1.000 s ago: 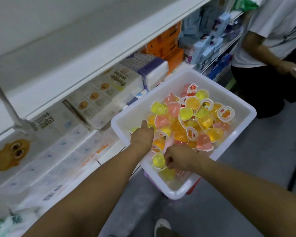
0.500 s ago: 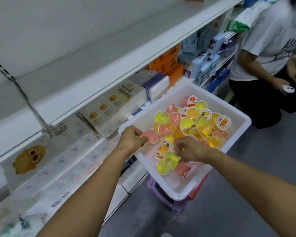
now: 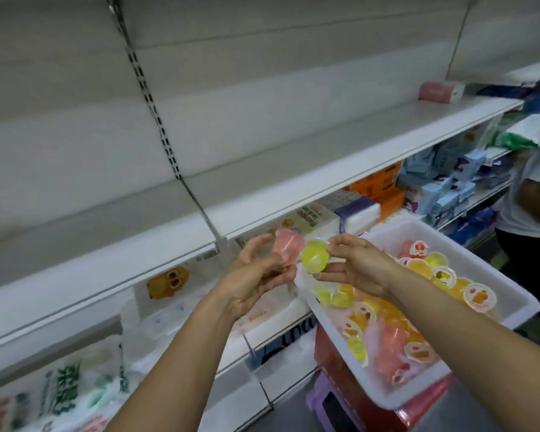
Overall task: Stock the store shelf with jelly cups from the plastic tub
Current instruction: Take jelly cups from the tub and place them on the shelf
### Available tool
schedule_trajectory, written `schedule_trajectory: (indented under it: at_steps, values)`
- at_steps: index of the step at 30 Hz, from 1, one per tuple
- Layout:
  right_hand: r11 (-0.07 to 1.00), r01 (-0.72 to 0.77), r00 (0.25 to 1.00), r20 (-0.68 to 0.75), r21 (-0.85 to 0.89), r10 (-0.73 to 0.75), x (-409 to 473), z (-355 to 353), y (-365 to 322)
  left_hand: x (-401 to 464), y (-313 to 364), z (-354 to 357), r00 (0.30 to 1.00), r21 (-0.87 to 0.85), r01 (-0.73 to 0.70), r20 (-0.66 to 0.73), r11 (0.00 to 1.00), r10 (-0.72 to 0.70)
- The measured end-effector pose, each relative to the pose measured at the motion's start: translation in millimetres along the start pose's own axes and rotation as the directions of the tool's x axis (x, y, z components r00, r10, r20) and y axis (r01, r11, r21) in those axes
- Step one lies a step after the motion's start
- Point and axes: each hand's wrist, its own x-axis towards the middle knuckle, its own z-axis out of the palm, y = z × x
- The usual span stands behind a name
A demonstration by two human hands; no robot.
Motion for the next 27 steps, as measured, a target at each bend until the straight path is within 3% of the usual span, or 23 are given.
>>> schedule_trajectory:
  at_steps: [7, 13, 20, 27]
  values:
    - [0.983, 0.171, 0.966, 0.210, -0.069, -0.153, 11.6, 115.3, -19.2, -61.2, 65.6, -53.9, 0.984, 0.113, -0.177, 0.011, 0.978, 0.177]
    - [0.926, 0.312, 0.926, 0.284, -0.211, -0.248, 24.0, 224.6, -20.6, -109.7, 115.4, -136.0, 0.921, 0.211, -0.305, -0.185, 0.929, 0.344]
    - [0.748, 0.513, 0.841, 0.419, -0.421, -0.341, 53.8, 375.1, 14.3, -174.4, 166.4, -254.3, 0.746, 0.521, -0.326, -0.371, 0.789, 0.553]
    - [0.407, 0.678, 0.733, 0.524, -0.612, -0.434, 101.8, 494.6, 64.2, -218.9, 208.7, -353.3, 0.583, 0.651, -0.274, -0.473, 0.708, 0.660]
